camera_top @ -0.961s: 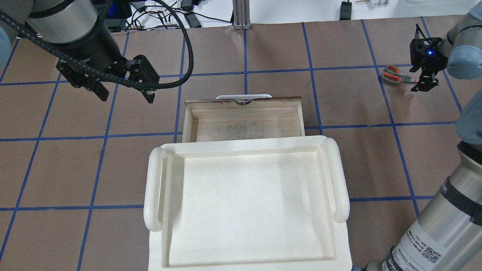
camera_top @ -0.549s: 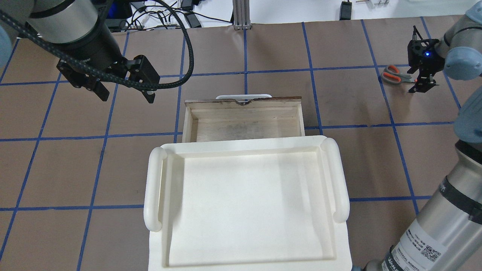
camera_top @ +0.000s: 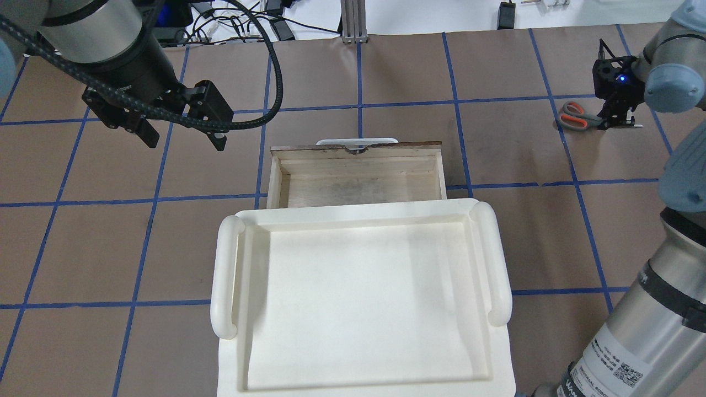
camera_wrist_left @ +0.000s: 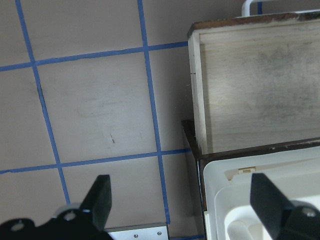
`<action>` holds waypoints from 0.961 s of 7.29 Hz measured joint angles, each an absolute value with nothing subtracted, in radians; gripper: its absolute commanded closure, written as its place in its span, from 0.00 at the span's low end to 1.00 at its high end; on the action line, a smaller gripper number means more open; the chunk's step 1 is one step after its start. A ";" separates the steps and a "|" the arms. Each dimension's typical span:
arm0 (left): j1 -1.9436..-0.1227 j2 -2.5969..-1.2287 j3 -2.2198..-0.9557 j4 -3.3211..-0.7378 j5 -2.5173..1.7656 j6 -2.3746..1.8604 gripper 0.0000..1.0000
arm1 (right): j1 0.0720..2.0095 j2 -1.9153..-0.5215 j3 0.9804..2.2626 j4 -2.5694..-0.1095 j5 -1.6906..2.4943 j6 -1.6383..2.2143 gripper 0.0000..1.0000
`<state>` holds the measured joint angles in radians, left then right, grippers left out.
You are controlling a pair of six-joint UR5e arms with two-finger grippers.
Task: Put scissors in drawer and close it
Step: 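Lower the right gripper and grasp the scissors by the blades, then lift the scissors and carry them with the right gripper over the drawer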
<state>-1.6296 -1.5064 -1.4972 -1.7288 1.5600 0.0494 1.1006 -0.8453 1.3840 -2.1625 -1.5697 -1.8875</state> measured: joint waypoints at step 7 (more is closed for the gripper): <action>-1.629 -1.505 -1.497 -1.732 1.560 0.049 0.00 | 1.156 -1.136 1.384 -1.809 -1.558 -1.786 1.00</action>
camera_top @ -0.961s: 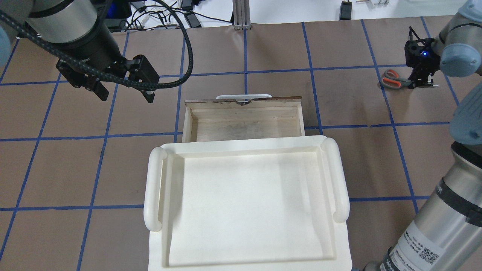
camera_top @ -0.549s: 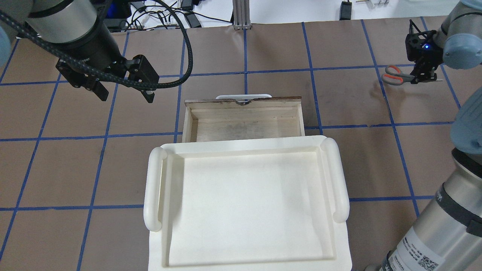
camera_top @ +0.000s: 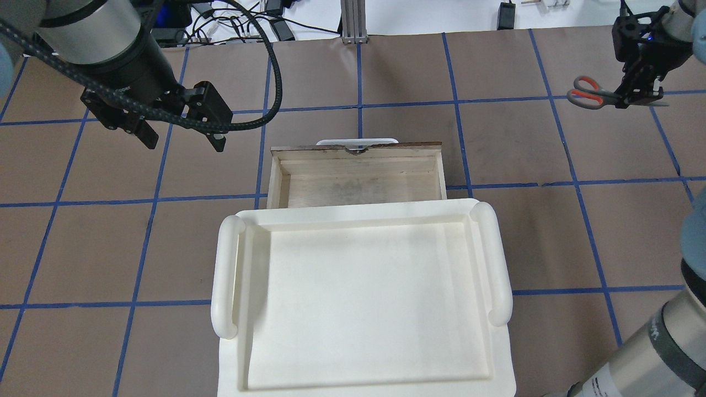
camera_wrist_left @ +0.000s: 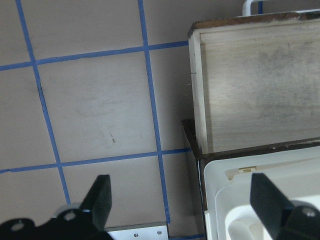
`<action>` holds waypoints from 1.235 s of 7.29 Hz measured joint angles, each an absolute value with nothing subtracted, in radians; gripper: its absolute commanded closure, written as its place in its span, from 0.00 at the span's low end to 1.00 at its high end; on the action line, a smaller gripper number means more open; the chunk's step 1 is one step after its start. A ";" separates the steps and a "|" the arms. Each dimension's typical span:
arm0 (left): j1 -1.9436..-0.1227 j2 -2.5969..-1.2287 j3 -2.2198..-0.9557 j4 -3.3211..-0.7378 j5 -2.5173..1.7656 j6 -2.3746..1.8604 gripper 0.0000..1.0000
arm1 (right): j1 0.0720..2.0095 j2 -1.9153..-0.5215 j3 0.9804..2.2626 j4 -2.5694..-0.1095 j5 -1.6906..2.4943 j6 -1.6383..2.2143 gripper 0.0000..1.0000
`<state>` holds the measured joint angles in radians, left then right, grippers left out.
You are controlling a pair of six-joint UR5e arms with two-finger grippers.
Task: Put scissors in drawer and close it
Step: 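Lift the scissors and carry them with the right gripper over the drawer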
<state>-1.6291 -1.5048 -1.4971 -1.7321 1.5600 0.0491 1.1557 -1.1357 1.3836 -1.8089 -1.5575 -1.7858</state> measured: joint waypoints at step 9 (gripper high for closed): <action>-1.629 -1.503 -1.497 -1.733 1.560 0.049 0.00 | 1.770 -1.366 1.411 -1.536 -1.522 -1.134 1.00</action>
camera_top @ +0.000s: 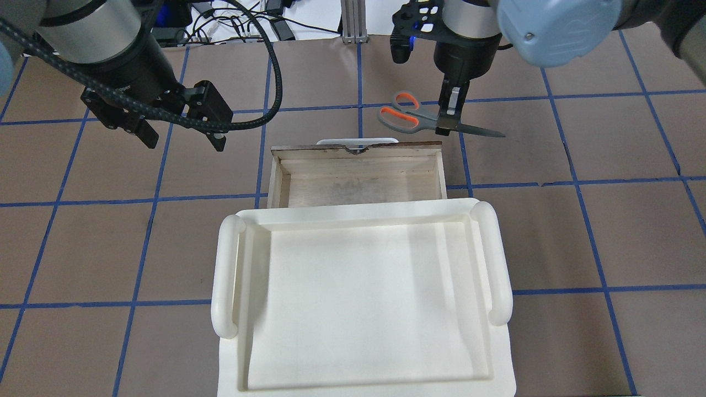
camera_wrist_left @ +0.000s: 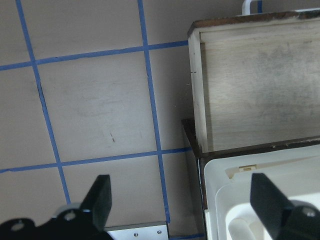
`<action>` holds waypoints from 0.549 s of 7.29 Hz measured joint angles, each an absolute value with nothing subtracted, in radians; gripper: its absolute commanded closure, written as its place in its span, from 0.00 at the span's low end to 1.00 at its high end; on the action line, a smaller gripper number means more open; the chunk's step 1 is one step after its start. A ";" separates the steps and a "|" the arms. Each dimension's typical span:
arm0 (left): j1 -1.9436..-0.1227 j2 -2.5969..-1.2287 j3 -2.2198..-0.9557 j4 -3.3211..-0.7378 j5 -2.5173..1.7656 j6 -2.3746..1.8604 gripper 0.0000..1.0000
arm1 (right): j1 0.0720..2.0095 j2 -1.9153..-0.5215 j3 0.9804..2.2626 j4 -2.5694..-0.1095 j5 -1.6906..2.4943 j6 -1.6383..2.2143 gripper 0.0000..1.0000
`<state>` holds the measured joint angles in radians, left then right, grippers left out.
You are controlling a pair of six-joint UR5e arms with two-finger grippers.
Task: Put scissors in drawer and close it
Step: 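Lift the scissors and carry them with the right gripper over the drawer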
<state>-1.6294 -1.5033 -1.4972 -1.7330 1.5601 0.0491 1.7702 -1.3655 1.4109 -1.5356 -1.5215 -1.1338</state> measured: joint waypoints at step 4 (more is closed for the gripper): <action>-1.629 -1.503 -1.498 -1.734 1.560 0.049 0.00 | 1.953 -1.331 1.513 -1.732 -1.534 -1.129 1.00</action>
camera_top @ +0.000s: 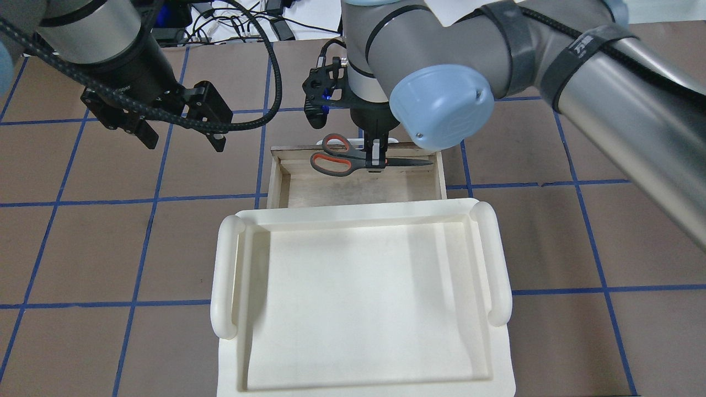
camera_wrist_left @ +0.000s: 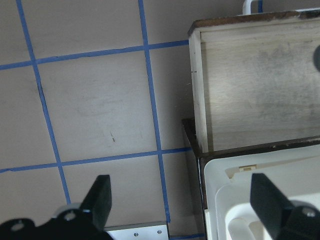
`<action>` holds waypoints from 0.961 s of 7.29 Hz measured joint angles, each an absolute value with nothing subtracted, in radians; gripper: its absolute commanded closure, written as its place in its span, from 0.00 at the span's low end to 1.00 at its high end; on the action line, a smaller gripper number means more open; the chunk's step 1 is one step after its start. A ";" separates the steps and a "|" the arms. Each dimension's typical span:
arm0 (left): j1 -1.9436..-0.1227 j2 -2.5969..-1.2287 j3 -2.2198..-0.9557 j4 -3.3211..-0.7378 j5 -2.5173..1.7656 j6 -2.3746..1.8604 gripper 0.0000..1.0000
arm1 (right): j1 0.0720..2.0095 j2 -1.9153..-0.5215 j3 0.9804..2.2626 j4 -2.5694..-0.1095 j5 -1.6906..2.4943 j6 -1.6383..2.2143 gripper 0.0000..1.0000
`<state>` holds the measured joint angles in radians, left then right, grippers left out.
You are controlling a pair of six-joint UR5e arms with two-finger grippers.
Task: Put scissors in drawer and close it
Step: 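Lift the scissors and carry them with the right gripper over the drawer, then lower the scissors into the drawer and open the right gripper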
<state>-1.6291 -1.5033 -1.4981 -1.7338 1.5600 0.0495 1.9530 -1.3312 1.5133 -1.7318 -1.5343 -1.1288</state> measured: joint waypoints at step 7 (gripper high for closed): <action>-1.629 -1.503 -1.499 -1.733 1.560 0.049 0.00 | 1.983 -1.278 1.555 -1.805 -1.536 -1.187 0.55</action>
